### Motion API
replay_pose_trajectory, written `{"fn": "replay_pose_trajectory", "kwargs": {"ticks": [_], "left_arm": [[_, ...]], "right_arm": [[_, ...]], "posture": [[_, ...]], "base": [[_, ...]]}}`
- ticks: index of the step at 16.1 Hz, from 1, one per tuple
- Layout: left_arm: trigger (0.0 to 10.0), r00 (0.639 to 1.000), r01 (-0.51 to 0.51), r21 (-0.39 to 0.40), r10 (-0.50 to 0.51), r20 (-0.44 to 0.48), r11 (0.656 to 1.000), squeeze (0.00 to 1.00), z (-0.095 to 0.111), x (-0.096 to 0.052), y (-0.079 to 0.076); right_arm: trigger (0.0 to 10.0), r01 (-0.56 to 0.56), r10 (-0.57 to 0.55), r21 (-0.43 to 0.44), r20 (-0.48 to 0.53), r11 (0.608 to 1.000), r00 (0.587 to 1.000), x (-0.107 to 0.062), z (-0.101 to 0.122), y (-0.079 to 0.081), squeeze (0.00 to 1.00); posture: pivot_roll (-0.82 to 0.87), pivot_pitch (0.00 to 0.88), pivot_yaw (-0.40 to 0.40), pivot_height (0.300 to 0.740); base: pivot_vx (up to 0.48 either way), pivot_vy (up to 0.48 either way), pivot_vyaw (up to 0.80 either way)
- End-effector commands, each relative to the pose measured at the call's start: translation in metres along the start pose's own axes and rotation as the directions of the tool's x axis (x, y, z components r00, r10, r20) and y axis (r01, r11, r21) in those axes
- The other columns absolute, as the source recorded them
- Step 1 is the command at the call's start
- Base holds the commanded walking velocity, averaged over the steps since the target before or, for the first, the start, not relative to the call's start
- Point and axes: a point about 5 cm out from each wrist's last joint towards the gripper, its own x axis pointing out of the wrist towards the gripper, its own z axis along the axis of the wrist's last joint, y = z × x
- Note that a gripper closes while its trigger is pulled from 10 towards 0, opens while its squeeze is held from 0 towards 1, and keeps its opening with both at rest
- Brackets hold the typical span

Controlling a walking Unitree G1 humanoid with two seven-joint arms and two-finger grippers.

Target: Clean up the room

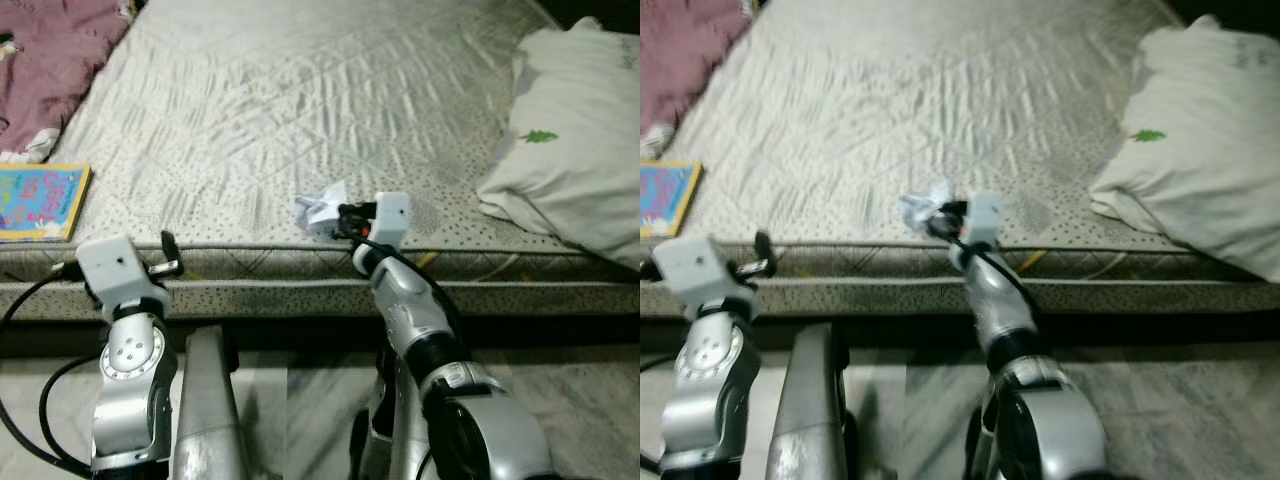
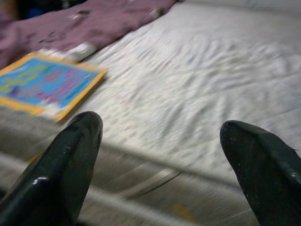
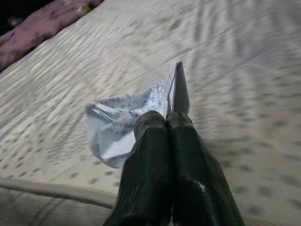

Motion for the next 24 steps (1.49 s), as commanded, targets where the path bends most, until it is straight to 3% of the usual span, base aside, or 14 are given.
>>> {"fn": "replay_pose_trajectory", "kwargs": {"ticks": [1,3,6,10,14,16,24], "left_arm": [[10.0,0.999,0.044,-0.025,-0.044,0.011,0.999,0.00,0.000,0.002,-0.003],[10.0,0.988,0.140,0.011,-0.140,0.072,0.990,0.00,0.004,0.006,-0.010],[10.0,0.989,0.102,0.024,-0.104,0.101,0.994,0.00,0.005,0.008,0.002],[10.0,0.993,0.068,0.084,-0.076,0.095,0.994,0.00,-0.005,0.000,0.016],[10.0,0.991,0.089,0.089,-0.098,0.096,0.992,0.00,-0.007,0.004,0.009],[10.0,0.988,0.128,0.052,-0.132,0.083,0.990,0.00,-0.010,0.005,0.003],[10.0,0.982,0.151,0.037,-0.155,0.113,0.988,0.00,-0.008,0.006,-0.001]], "right_arm": [[10.0,-0.025,0.026,-0.029,0.045,0.999,0.999,0.000,0.012,0.003,0.00],[10.0,-0.021,0.030,-0.101,0.092,0.995,0.995,-0.009,0.018,-0.003,0.00],[10.0,0.039,-0.016,-0.161,0.143,0.986,0.990,-0.025,0.023,-0.021,0.00],[10.0,0.097,-0.073,-0.196,0.123,0.976,0.990,-0.054,0.018,-0.040,0.00],[10.0,0.066,-0.036,-0.180,0.161,0.982,0.986,-0.041,0.031,-0.025,0.00],[10.0,0.048,-0.018,-0.167,0.177,0.985,0.984,-0.034,0.037,-0.017,0.00],[10.0,0.076,-0.043,-0.184,0.177,0.980,0.983,-0.033,0.040,-0.019,0.00]], "posture": [[0.13,0.000,-0.015,0.491],[0.12,0.000,-0.006,0.491],[0.13,0.000,-0.013,0.491],[0.13,0.000,-0.015,0.491],[0.13,0.000,-0.017,0.495],[0.12,0.000,-0.012,0.518],[0.12,0.000,-0.017,0.615]], "base": [[0.000,0.000,0.00],[0.000,0.000,0.00],[0.000,0.000,0.00],[0.000,0.000,0.00],[0.000,0.000,0.00],[0.000,0.000,0.00],[0.000,0.000,0.00]]}}
